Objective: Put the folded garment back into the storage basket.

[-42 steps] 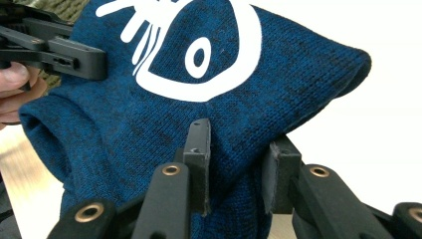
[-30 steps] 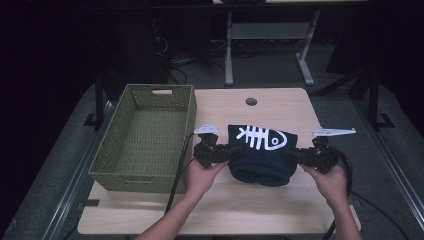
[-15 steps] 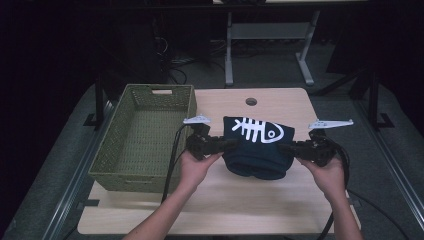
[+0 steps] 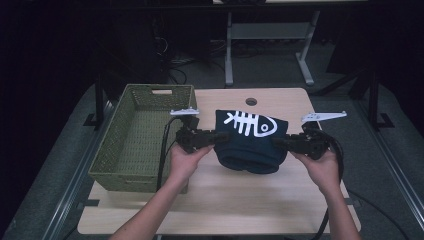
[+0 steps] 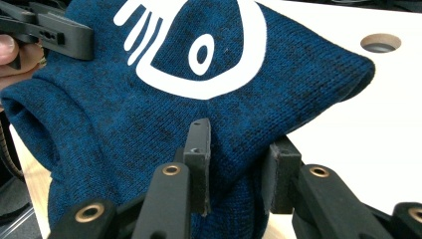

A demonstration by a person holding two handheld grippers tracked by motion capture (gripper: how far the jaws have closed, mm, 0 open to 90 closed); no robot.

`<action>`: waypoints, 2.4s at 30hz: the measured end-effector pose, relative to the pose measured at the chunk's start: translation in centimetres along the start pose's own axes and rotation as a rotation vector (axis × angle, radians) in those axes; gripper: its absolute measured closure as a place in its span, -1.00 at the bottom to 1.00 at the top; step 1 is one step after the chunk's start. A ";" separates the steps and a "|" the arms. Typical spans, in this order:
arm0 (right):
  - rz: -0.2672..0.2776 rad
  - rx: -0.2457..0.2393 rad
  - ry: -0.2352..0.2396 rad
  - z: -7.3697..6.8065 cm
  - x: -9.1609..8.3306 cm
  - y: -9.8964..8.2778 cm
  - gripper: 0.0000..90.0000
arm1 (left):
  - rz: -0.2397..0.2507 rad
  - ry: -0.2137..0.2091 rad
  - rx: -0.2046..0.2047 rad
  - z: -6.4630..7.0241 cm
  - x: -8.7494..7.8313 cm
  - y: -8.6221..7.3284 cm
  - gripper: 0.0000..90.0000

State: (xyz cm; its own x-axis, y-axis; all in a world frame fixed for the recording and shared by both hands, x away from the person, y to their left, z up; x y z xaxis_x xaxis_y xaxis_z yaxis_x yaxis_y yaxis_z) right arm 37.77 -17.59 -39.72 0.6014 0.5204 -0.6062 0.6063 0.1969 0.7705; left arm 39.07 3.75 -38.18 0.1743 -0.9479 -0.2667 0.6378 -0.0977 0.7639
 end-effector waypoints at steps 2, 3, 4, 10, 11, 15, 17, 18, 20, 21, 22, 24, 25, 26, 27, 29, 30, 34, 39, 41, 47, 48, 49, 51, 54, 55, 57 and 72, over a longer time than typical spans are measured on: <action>0.001 -0.004 -0.001 -0.1 0.1 0.2 0.54 | 0.002 -0.001 -0.003 -0.1 -0.1 0.1 0.44; -0.001 -0.011 0.000 -0.3 0.2 0.6 0.54 | 0.003 0.003 -0.010 -0.1 -0.5 0.2 0.44; 0.003 -0.016 0.000 -0.5 0.2 0.8 0.54 | -0.003 0.008 -0.007 -0.1 -0.7 0.3 0.44; 0.009 -0.041 0.006 -1.3 0.5 2.1 0.54 | -0.001 0.014 0.003 0.1 -2.0 1.5 0.44; 0.009 -0.044 0.007 -1.5 0.5 2.3 0.54 | -0.001 0.017 0.002 0.1 -2.2 1.5 0.44; 0.016 -0.049 0.012 -2.1 0.7 3.1 0.54 | 0.007 0.016 0.007 0.1 -3.2 2.1 0.44; 0.013 -0.051 0.016 -2.5 0.8 3.4 0.54 | 0.011 0.014 0.002 0.1 -3.6 2.2 0.44; 0.015 -0.051 0.019 -2.6 0.9 3.6 0.54 | 0.011 0.014 0.002 0.1 -3.6 2.2 0.44; 0.018 -0.052 0.028 -2.8 1.0 3.9 0.54 | 0.021 0.012 -0.002 0.0 -4.3 2.4 0.44; 0.022 -0.052 0.034 -3.0 1.0 4.1 0.54 | 0.021 0.012 -0.002 0.0 -4.3 2.4 0.44; 0.023 -0.053 0.037 -3.1 1.1 4.3 0.54 | 0.025 0.013 -0.006 0.0 -4.5 2.5 0.44; 0.022 -0.054 0.039 -3.3 1.2 4.4 0.54 | 0.023 0.015 -0.008 -0.2 -4.8 2.5 0.44; 0.019 -0.061 0.037 -3.6 1.4 4.7 0.54 | 0.026 0.017 -0.007 -0.2 -5.0 2.5 0.44; 0.019 -0.062 0.038 -3.8 1.5 4.8 0.54 | 0.024 0.020 -0.006 -0.3 -5.4 2.5 0.44; 0.017 -0.063 0.040 -3.9 1.6 4.9 0.53 | 0.027 0.022 -0.006 -0.3 -5.6 2.6 0.44; 0.021 -0.064 0.045 -4.3 1.8 5.1 0.53 | 0.031 0.023 -0.009 -0.5 -6.1 2.6 0.44; 0.024 -0.066 0.047 -4.4 1.9 5.2 0.53 | 0.031 0.025 -0.012 -0.5 -6.3 2.6 0.44; 0.024 -0.067 0.056 -4.9 2.4 5.5 0.53 | 0.032 0.035 -0.011 -0.7 -7.1 2.7 0.44; 0.025 -0.073 0.067 -5.7 2.8 6.1 0.53 | 0.036 0.036 -0.020 -0.9 -8.0 2.8 0.44; 0.026 -0.076 0.070 -6.1 2.9 6.4 0.53 | 0.038 0.045 -0.018 -1.0 -8.5 2.9 0.44; 0.031 -0.085 0.088 -7.2 3.6 7.0 0.53 | 0.039 0.059 -0.023 -1.3 -10.0 2.9 0.44; 0.030 -0.088 0.091 -7.4 3.8 7.1 0.53 | 0.041 0.064 -0.024 -1.4 -10.3 2.9 0.44; 0.027 -0.089 0.095 -7.8 4.1 7.4 0.53 | 0.047 0.067 -0.027 -1.5 -10.6 3.0 0.44; 0.024 -0.094 0.098 -8.1 4.3 7.6 0.53 | 0.052 0.070 -0.028 -1.6 -10.9 3.0 0.45; 0.024 -0.100 0.098 -8.4 4.4 7.9 0.53 | 0.061 0.071 -0.039 -1.8 -11.5 3.0 0.45; 0.018 -0.107 0.100 -8.8 4.6 8.1 0.53 | 0.065 0.070 -0.047 -2.0 -11.8 3.0 0.45; 0.018 -0.108 0.100 -8.9 4.8 8.1 0.53 | 0.064 0.073 -0.044 -2.0 -12.0 3.0 0.45; 0.015 -0.125 0.118 -11.1 6.4 9.1 0.53 | 0.073 0.100 -0.064 -2.8 -14.5 2.9 0.45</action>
State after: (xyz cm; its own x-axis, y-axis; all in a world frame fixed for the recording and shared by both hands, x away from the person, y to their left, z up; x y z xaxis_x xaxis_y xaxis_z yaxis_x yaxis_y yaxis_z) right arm 41.41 -3.25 -34.39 0.5402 0.6163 -0.5730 0.5242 0.2863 0.8020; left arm 40.47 18.04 -33.73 0.2938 -0.9164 -0.2720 0.6672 -0.0072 0.7449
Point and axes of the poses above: each handheld gripper's, and its own axes: x roughly forward along the jaws, y roughly out of its top, z roughly to its right, the point moved 9 cm from there along x, roughly forward along the jaws, and after that the axes turned 12 degrees about -y, right-handed, at the moved point
